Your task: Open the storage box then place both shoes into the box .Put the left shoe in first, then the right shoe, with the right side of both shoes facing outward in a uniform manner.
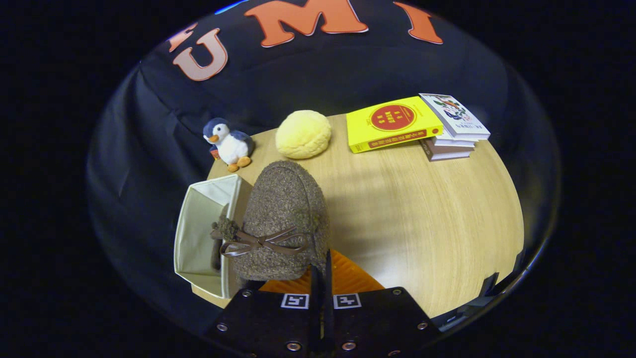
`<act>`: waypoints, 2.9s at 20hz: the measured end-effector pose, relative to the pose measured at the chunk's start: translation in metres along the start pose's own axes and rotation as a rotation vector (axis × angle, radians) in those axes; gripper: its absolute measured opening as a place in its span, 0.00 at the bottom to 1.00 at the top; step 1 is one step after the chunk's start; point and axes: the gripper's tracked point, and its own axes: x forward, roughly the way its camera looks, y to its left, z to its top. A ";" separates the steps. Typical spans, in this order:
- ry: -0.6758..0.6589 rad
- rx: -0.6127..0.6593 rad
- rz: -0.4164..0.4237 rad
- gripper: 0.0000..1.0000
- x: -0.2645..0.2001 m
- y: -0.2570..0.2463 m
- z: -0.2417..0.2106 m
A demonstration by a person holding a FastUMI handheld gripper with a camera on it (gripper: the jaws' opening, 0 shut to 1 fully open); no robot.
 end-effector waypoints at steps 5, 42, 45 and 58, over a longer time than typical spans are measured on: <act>-0.004 -0.031 0.050 0.04 0.002 0.077 0.007; -0.389 -0.203 0.157 0.73 -0.099 0.125 0.078; -0.502 -0.228 0.135 0.78 -0.144 0.094 0.097; -0.996 -0.314 -0.006 0.89 -0.309 -0.024 0.157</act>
